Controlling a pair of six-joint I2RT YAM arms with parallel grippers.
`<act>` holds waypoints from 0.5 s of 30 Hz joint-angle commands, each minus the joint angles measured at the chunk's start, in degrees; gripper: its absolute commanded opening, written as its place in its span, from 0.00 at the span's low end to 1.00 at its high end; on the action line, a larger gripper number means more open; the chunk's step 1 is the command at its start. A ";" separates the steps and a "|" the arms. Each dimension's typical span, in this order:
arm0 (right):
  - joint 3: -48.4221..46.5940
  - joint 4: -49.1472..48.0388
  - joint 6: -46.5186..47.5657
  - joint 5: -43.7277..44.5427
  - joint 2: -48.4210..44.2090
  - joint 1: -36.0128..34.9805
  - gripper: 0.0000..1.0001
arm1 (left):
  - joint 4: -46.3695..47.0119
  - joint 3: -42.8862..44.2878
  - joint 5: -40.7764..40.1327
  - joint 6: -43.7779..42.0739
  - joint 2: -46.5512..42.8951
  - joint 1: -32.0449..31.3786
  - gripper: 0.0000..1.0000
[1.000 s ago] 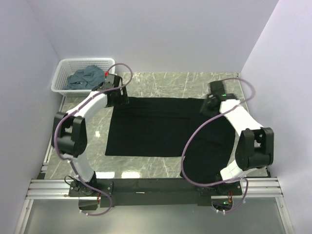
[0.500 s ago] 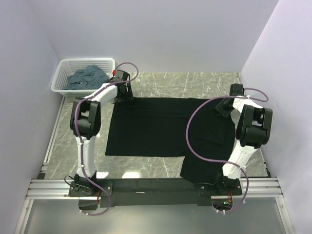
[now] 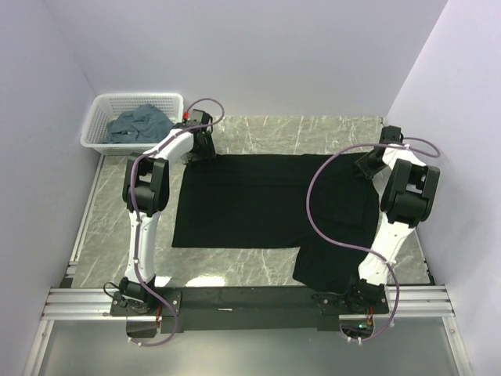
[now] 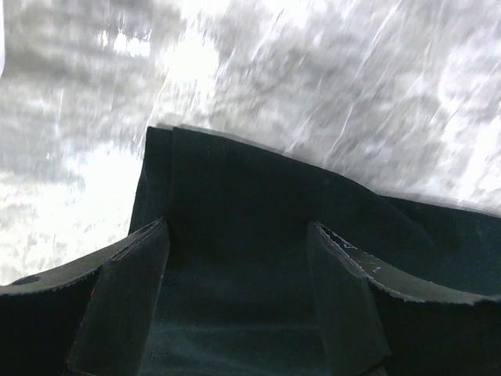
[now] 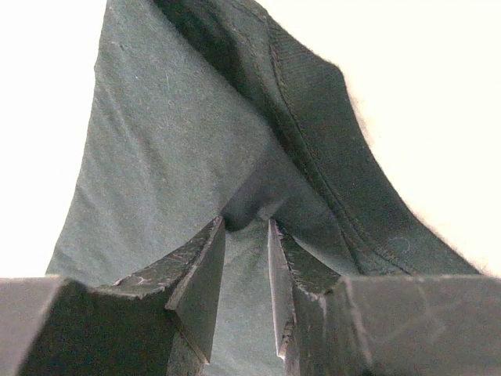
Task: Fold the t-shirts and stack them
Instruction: Fold the tshirt
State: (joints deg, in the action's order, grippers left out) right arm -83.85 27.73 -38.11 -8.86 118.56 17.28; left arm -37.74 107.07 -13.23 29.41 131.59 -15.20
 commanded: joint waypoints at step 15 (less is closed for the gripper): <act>-20.99 1.37 -0.31 -1.85 12.04 0.21 0.37 | 0.73 9.65 6.11 2.32 7.46 3.25 0.83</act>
State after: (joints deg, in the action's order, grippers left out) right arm -101.25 31.53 -39.97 -10.11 129.58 17.26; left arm -37.89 116.40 -9.72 29.93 136.99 -13.96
